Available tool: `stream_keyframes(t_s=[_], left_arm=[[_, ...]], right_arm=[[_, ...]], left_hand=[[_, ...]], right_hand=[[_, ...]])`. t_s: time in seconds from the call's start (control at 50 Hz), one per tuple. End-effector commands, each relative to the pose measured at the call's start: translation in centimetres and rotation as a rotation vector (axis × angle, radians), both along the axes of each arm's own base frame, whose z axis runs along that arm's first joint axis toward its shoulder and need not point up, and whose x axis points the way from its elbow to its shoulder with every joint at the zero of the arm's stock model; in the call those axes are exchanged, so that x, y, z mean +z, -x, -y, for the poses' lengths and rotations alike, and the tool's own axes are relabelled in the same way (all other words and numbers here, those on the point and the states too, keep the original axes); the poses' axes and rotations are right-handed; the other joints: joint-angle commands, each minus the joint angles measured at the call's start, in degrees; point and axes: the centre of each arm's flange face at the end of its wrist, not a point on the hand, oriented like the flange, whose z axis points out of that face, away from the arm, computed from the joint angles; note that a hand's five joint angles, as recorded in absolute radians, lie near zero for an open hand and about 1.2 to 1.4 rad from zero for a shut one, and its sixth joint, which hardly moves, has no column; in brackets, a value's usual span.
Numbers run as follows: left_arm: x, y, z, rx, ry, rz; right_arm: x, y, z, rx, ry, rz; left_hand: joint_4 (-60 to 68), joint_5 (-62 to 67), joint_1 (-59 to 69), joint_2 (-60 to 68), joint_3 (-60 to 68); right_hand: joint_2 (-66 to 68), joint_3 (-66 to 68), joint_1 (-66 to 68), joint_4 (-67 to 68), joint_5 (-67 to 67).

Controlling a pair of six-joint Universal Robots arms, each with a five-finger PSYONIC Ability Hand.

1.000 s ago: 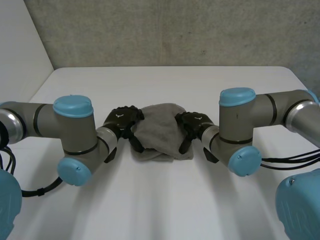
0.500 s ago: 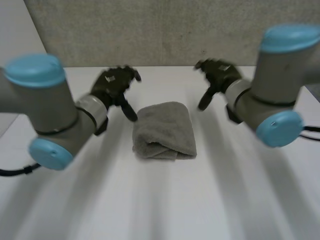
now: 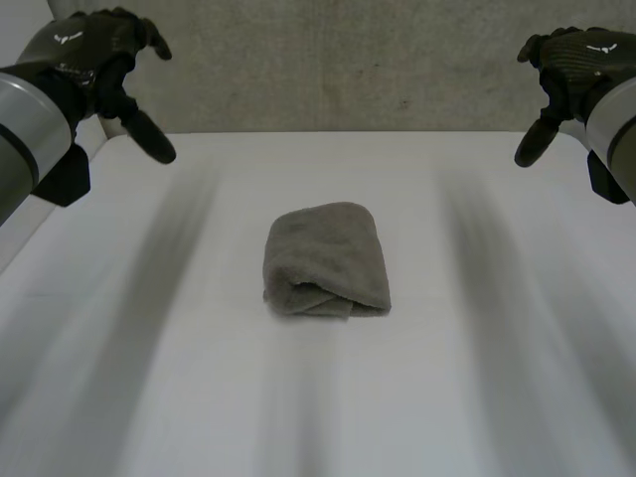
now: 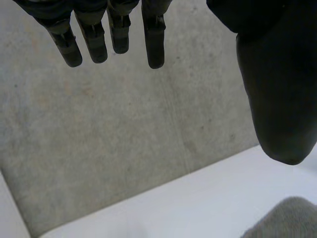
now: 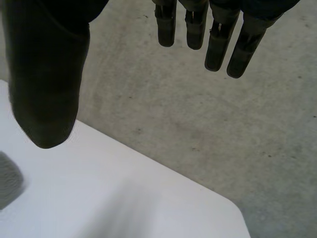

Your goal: Fold the towel.

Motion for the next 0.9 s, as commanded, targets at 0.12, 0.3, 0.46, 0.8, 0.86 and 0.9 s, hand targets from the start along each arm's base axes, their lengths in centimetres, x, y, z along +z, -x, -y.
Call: stream_keyframes(t_s=[0.12,0.3,0.46,0.8,0.86,0.9], left_arm=[[-2.9,-0.9,-2.2,0.015,-0.091,0.026],[-3.3,-1.7,-3.8,0.019,-0.034,0.013],[-4.0,-2.2,-3.4,0.038,-0.052,0.013],[-4.3,-2.2,-3.6,0.035,-0.06,0.016],[-4.4,-2.2,-3.6,0.035,-0.062,0.015],[-4.4,-2.2,-3.6,0.035,-0.064,0.016]], right_arm=[[-2.5,0.3,-2.3,0.173,-0.036,0.005],[-3.1,0.9,-3.7,0.174,-0.006,0.007],[-3.7,1.4,-3.5,0.164,-0.024,-0.002],[-4.1,1.2,-3.8,0.193,-0.036,-0.004],[-4.0,1.2,-3.8,0.191,-0.034,-0.005],[-4.0,1.2,-3.8,0.191,-0.032,-0.003]], left_hand=[[0.4,0.0,0.3,0.4,0.3],[0.2,-0.1,0.1,0.2,0.1],[0.4,0.0,0.3,0.4,0.3],[0.2,-0.1,0.1,0.2,0.1],[0.2,-0.1,0.1,0.2,0.1],[0.2,-0.1,0.1,0.2,0.1]], right_hand=[[-3.8,-3.8,-2.2,-4.4,-3.6],[-3.8,-3.8,-2.2,-4.4,-3.6],[-3.8,-3.8,-2.2,-4.4,-3.6],[-3.8,-3.8,-2.2,-4.4,-3.6],[-3.8,-3.8,-2.2,-4.4,-3.6],[-3.8,-3.8,-2.2,-4.4,-3.6]])
